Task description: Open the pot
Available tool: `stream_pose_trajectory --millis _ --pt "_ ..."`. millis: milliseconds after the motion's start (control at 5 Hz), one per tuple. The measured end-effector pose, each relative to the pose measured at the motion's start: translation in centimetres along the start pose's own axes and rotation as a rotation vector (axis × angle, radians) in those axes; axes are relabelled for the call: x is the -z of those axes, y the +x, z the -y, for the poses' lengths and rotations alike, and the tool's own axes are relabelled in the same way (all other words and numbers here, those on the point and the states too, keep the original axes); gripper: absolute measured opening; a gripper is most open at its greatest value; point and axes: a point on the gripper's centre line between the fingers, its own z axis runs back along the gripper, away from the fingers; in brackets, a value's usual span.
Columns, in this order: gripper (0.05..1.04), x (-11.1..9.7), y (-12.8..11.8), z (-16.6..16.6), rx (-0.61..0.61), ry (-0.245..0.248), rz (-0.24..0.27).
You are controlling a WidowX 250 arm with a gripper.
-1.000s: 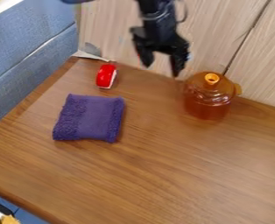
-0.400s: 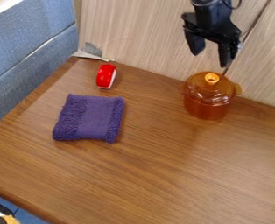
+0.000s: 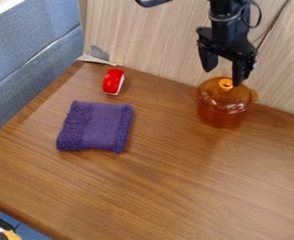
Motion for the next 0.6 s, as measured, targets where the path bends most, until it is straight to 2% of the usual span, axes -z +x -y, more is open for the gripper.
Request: stream_pose_trajectory --millis 400,600 --pt "0.964 2.0 -0.2 0.2 0.030 0.023 -0.088" --pt "0.694 2.1 0.1 0.6 0.057 0.041 -0.090"
